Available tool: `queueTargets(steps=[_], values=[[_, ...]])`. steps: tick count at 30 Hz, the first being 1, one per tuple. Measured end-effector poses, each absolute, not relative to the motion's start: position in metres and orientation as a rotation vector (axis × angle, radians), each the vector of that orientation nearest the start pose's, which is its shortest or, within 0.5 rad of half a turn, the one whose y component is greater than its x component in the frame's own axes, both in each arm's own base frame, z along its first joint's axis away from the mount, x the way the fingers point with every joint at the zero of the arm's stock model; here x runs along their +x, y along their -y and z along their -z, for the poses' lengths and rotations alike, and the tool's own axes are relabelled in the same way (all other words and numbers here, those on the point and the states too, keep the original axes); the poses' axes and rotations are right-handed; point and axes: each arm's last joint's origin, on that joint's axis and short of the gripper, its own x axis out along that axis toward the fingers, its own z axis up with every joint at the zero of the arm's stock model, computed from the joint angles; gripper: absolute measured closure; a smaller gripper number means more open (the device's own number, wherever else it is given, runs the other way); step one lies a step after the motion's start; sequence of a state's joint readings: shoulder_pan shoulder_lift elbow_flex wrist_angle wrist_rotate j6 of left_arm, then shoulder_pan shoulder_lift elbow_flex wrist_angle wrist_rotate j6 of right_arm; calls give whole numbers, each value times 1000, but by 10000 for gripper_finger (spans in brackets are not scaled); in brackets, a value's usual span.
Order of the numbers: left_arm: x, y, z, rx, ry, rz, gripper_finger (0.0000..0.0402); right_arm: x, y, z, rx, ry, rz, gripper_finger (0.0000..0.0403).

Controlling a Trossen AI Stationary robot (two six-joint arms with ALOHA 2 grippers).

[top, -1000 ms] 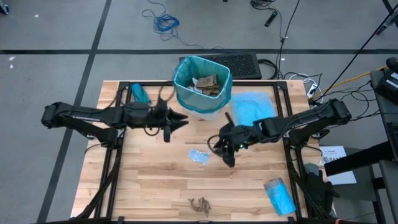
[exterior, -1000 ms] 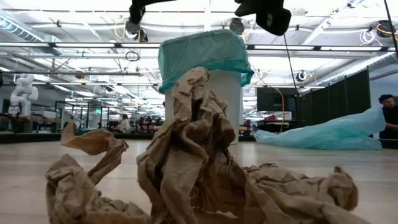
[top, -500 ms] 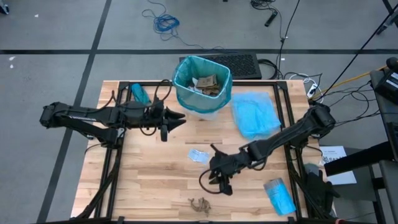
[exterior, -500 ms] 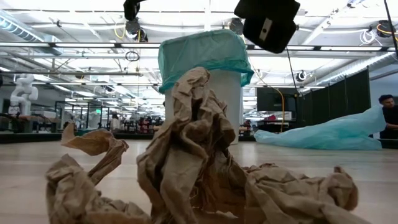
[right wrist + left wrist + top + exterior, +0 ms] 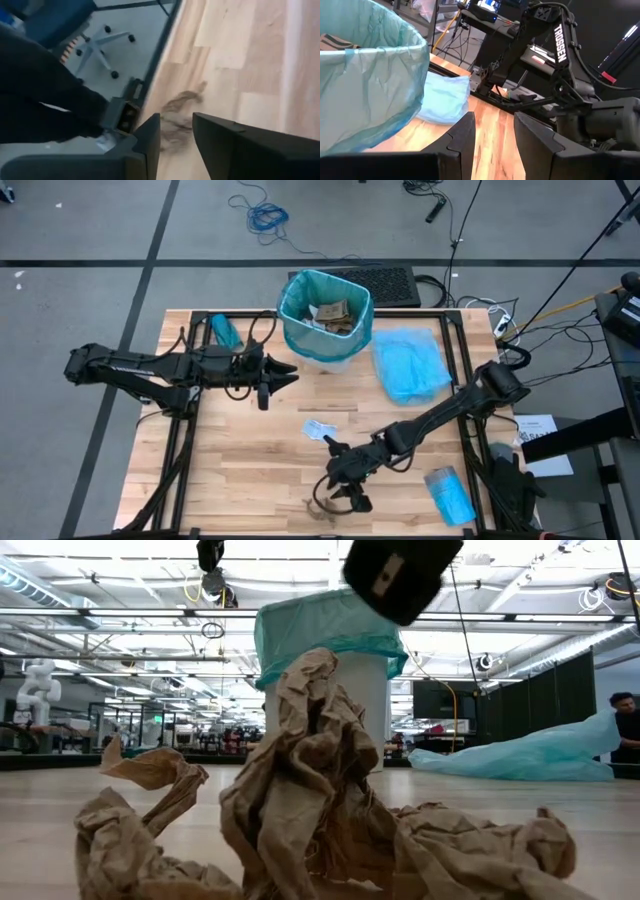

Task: Place trash/remove bag and relplace
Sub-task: Put the brown paper into the blue trash bag inside the white trash bin

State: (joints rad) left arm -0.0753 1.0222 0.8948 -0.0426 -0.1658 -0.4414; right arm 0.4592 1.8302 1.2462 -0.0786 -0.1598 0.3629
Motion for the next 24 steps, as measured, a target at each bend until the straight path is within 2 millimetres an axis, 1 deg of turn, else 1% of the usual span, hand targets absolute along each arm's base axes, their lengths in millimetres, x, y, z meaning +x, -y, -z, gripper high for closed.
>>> queueTargets(steps=[7, 14, 19, 24], values=[[228, 12, -341, -422, -147, -127, 270, 362, -184, -197, 106, -767, -510, 248], [228, 13, -341, -421, -147, -126, 270, 371, -186, -178, 87, -769, -535, 198], [228, 15, -341, -420, -150, -116, 270, 373, -188, -163, 92, -809, -560, 189], [227, 18, -340, -415, -152, -120, 270, 374, -192, -159, 90, -798, -570, 188]])
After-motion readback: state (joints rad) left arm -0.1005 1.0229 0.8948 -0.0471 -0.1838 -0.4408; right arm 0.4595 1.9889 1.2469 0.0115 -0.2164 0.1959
